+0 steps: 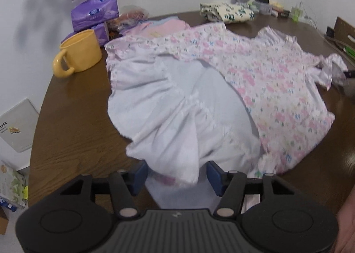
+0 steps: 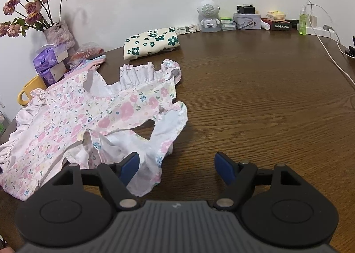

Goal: Fold clothes

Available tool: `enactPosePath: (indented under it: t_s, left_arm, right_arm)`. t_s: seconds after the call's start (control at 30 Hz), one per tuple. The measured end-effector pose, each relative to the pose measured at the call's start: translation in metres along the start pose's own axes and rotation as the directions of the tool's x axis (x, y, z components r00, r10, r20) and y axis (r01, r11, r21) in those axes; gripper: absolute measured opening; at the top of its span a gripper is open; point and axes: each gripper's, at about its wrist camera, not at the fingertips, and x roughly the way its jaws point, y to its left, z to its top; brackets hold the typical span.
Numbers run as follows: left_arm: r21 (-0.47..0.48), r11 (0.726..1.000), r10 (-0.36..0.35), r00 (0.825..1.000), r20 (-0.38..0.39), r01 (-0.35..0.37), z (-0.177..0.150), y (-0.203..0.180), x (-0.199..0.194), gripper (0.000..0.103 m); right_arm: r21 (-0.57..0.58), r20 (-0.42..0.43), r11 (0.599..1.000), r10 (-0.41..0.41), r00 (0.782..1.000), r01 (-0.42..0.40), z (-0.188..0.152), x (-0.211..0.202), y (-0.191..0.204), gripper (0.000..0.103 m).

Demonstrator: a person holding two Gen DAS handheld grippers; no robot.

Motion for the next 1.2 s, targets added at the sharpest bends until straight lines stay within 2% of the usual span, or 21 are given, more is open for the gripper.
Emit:
enactPosePath:
  t_s: [0.03,0.17,0.27,0.4,0.5,0.6,0.7,0.77,0.87,0.93,1.0,1.03,1.1,1.17,1.2]
  left_arm:
    - [-0.010,1.000,-0.005,1.000,0.010,0.005,0.002,0.001,-0.001,0.045]
    - [-0.059,0.998,-0.001,1.000,0.025,0.003,0.008,0.009,-0.003,0.011]
    - [-0.116,0.993,0.025,0.999,0.028,-0.022,0.010,0.017,-0.004,0.006]
    - [-0.173,0.978,0.126,0.991,0.043,-0.117,0.012,0.016,-0.006,0.002]
    - [-0.194,0.964,0.198,0.979,0.055,-0.184,0.011,0.005,-0.006,0.001]
    - [-0.209,0.960,0.196,0.980,0.027,-0.186,0.007,-0.003,-0.001,0.001]
    - [-0.257,0.956,0.135,0.990,-0.032,-0.138,0.001,0.004,0.003,0.001]
    - [-0.322,0.942,0.082,0.995,-0.053,-0.095,-0.002,0.015,0.001,0.001]
    - [-0.423,0.903,0.066,0.997,-0.032,-0.073,-0.005,0.031,-0.006,0.002]
    - [-0.461,0.883,0.085,0.996,-0.017,-0.083,-0.004,0.035,-0.009,0.004]
    - [-0.495,0.863,0.109,0.994,-0.014,-0.102,-0.004,0.037,-0.008,0.014]
    - [-0.517,0.849,0.121,0.993,-0.014,-0.111,-0.005,0.038,-0.007,0.015]
    - [-0.578,0.808,0.141,0.990,0.001,-0.114,-0.007,0.044,-0.008,0.036]
    - [-0.630,0.770,0.163,0.986,0.038,-0.103,-0.012,0.052,-0.014,0.039]
    - [-0.646,0.754,0.200,0.978,0.052,-0.120,-0.014,0.054,-0.019,0.039]
  right_arm:
    - [-0.002,-0.001,1.000,0.000,1.000,0.000,0.000,0.000,0.001,0.076]
    - [-0.009,-0.003,1.000,-0.006,1.000,0.006,0.000,0.002,0.003,0.076]
    - [-0.010,-0.002,1.000,-0.011,1.000,0.011,-0.002,0.002,0.005,0.076]
    - [-0.029,0.013,0.999,-0.034,0.999,0.035,-0.001,0.000,0.006,0.076]
    - [-0.056,0.040,0.996,-0.066,0.997,0.068,-0.003,-0.004,0.014,0.075]
    - [-0.076,0.050,0.994,-0.073,0.996,0.077,-0.007,-0.007,0.022,0.069]
    - [-0.092,0.046,0.992,-0.080,0.996,0.084,-0.011,-0.008,0.027,0.050]
    - [-0.102,0.046,0.991,-0.083,0.995,0.088,-0.012,-0.010,0.027,0.026]
    - [-0.107,0.060,0.990,-0.087,0.994,0.093,-0.015,-0.015,0.027,0.015]
    - [-0.102,0.071,0.991,-0.077,0.994,0.084,-0.015,-0.018,0.027,0.014]
    - [-0.100,0.079,0.992,-0.068,0.995,0.075,-0.015,-0.019,0.027,0.013]
    - [-0.099,0.080,0.992,-0.065,0.995,0.072,-0.015,-0.020,0.027,0.013]
    - [-0.095,0.081,0.993,-0.059,0.995,0.067,-0.015,-0.020,0.025,0.013]
    - [-0.083,0.087,0.994,-0.060,0.994,0.067,-0.016,-0.023,0.022,0.014]
    - [-0.077,0.090,0.995,-0.062,0.994,0.069,-0.017,-0.025,0.021,0.014]
